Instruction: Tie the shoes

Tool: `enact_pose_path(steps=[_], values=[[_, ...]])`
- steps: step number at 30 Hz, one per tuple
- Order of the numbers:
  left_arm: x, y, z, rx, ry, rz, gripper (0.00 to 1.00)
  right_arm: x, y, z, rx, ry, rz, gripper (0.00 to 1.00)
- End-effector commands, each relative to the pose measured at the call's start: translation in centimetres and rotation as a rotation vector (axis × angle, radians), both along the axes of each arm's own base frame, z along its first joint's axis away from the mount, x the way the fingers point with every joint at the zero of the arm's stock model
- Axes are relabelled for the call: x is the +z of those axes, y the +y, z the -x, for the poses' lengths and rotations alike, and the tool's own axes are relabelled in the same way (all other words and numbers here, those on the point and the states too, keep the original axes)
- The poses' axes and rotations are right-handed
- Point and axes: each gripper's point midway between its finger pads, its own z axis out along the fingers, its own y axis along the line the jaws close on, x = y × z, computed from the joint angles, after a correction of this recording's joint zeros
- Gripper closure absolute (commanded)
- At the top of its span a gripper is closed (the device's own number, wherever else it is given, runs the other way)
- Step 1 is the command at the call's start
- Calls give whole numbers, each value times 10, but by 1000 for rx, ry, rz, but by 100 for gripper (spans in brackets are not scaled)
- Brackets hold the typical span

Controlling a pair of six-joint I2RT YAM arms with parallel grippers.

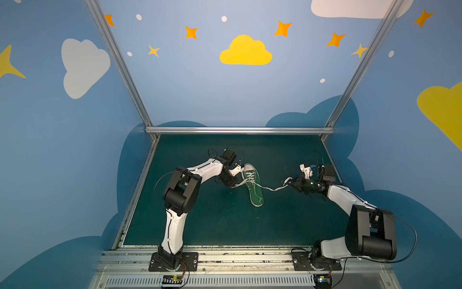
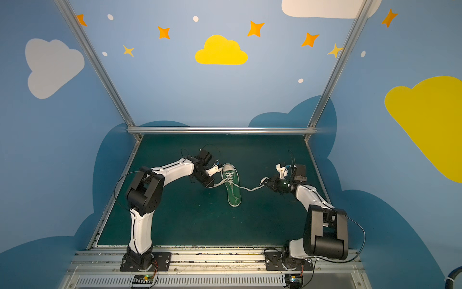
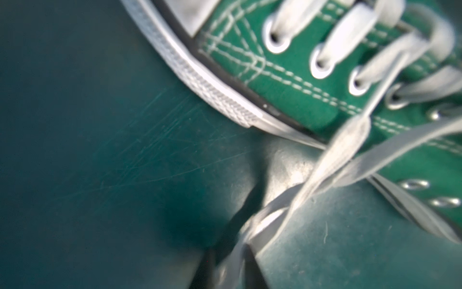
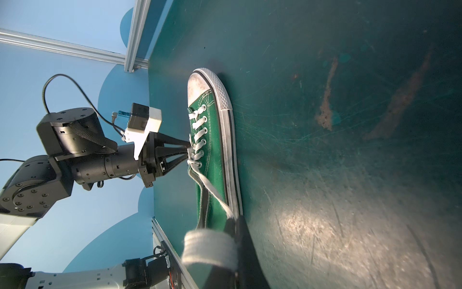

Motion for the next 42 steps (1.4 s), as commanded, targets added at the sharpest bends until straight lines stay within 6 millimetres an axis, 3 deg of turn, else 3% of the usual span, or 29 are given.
enact_pose_path(steps=[1, 8, 12, 13, 16, 21, 24, 29, 37, 42], values=[[-1, 4, -1, 21, 4, -23, 93, 6, 3, -3, 16, -11, -11, 100], [26, 24, -16, 219, -90, 32, 96, 5, 3, -2, 20, -7, -9, 100], [39, 27, -14, 326, -71, 142, 95, 5, 3, -2, 17, -6, -10, 100], [40, 27, -13, 339, -61, 159, 93, 5, 3, -3, 17, -6, -9, 100], [37, 26, -7, 326, -25, 170, 76, 6, 3, -3, 18, -9, -10, 100], [38, 23, -8, 346, -3, 181, 70, 8, 4, -3, 21, -11, -13, 100], [51, 4, -11, 295, -3, 281, 63, 10, 4, -3, 21, -16, -14, 100], [66, -37, -16, 233, 28, 464, 60, 10, 5, -3, 25, -13, -17, 100], [59, -72, -25, 212, 64, 516, 55, 9, 5, -3, 26, -7, -19, 100], [49, -77, -28, 233, 64, 480, 56, 8, 5, -3, 25, -5, -18, 100]])
